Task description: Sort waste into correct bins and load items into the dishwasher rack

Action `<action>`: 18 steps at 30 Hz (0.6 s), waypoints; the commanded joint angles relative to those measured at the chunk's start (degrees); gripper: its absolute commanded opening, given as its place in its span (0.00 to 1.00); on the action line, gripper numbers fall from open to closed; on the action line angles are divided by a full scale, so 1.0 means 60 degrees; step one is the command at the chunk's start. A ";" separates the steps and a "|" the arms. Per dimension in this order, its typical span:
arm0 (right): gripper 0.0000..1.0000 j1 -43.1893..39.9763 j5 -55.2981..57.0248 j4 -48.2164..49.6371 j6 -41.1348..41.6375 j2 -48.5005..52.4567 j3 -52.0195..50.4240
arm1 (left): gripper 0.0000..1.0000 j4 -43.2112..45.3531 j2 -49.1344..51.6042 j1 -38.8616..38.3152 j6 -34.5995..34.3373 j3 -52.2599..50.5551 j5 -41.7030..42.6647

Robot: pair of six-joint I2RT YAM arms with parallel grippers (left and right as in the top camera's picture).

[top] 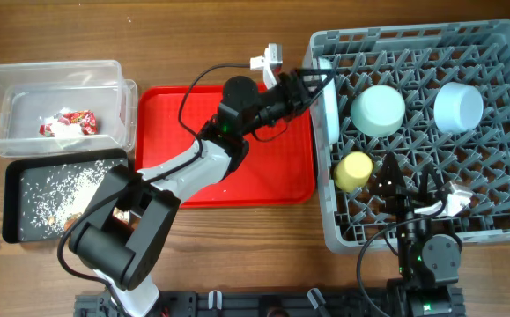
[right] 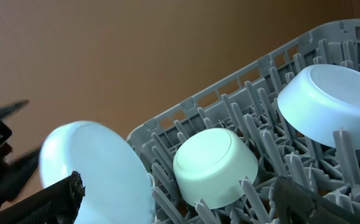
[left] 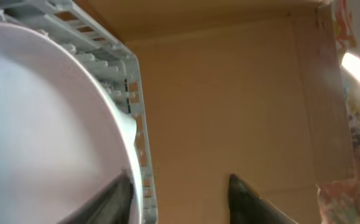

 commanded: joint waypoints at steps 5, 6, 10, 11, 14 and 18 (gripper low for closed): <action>1.00 -0.0022 -0.0055 0.0055 0.0069 -0.0055 -0.0011 | 0.88 -0.4360 -0.2269 0.1264 0.2608 0.0026 -0.0102; 1.00 -0.0022 -0.0055 0.0055 0.0069 -0.0055 -0.0011 | 0.88 -0.5960 -0.3053 0.1537 0.3574 0.0026 -0.0324; 1.00 -0.0022 -0.0051 0.0055 0.0066 -0.0055 -0.0011 | 0.91 -1.0018 -0.5311 0.2255 0.6247 0.0026 -0.0688; 1.00 -0.0022 -0.0055 0.0055 0.0069 -0.0055 -0.0011 | 1.00 -1.0805 -0.5818 0.2364 0.6604 0.0026 -0.0692; 1.00 -0.0022 -0.0055 0.0055 0.0069 -0.0055 -0.0011 | 1.00 -1.2706 -0.7563 0.2648 0.6900 0.0026 -0.0780; 1.00 -0.0022 -0.0055 0.0055 0.0066 -0.0055 -0.0011 | 1.00 -1.4127 -0.9216 0.2849 0.7140 0.0026 -0.2313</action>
